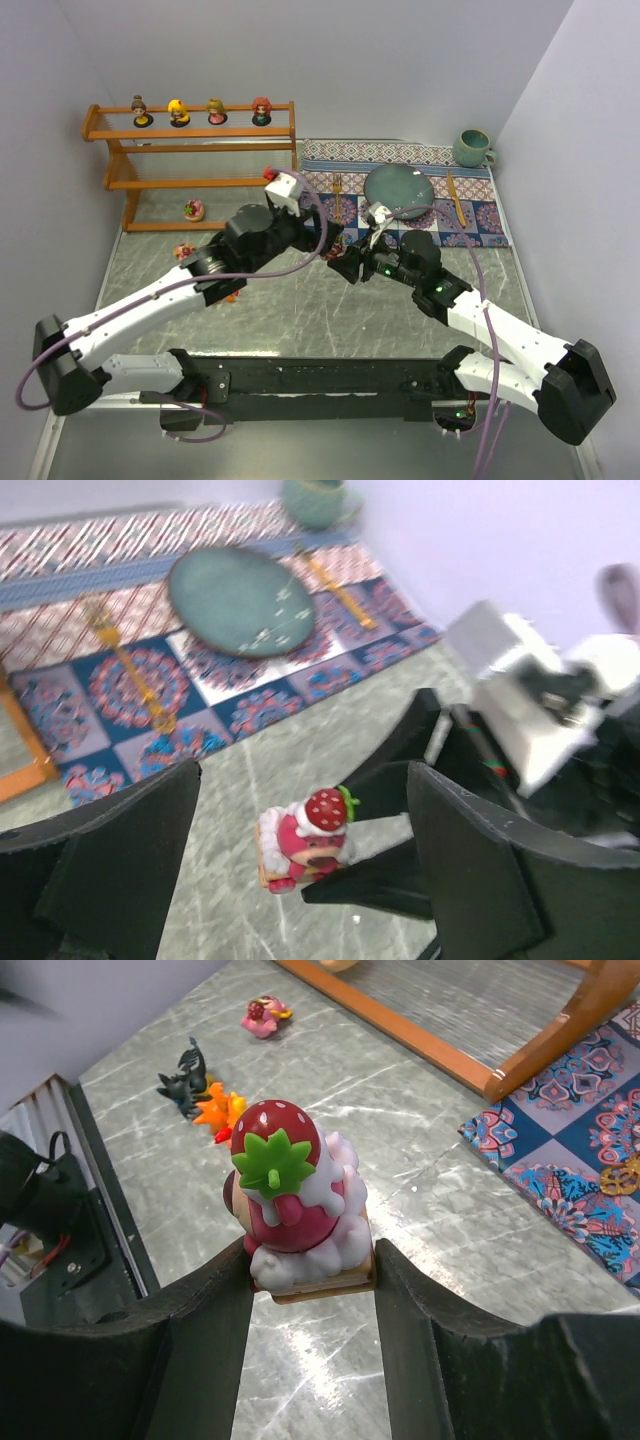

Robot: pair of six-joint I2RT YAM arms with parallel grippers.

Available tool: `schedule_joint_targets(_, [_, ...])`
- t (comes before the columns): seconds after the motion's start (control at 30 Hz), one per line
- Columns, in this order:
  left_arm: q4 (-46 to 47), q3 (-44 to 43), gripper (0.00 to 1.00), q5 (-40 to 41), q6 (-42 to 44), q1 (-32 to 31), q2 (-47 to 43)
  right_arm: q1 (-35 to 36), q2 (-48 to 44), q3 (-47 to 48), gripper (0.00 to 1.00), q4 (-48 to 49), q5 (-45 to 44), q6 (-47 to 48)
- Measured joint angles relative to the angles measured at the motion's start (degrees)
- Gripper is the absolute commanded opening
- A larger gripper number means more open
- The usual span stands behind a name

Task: Place and organize the plastic toys onto the shelf

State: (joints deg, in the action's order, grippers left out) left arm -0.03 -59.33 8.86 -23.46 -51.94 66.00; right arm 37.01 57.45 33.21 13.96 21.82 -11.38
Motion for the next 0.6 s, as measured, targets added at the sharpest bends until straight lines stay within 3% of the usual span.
schedule_joint_targets(0.37, [-8.6,-4.8,0.69,6.6,-0.4,-4.2,9.3,0.5,0.1,0.0,0.00,-1.2,-2.0,0.6])
schedule_joint_targets(0.47, [-10.3,-6.3,0.61,7.1,-0.4,-5.0,10.7,0.5,0.2,0.0,0.00,-1.2,-2.3,0.7])
schedule_joint_targets(0.6, [-12.8,-9.4,0.40,7.9,-0.4,-5.9,12.9,0.5,0.5,0.0,0.00,-1.2,-2.6,0.9])
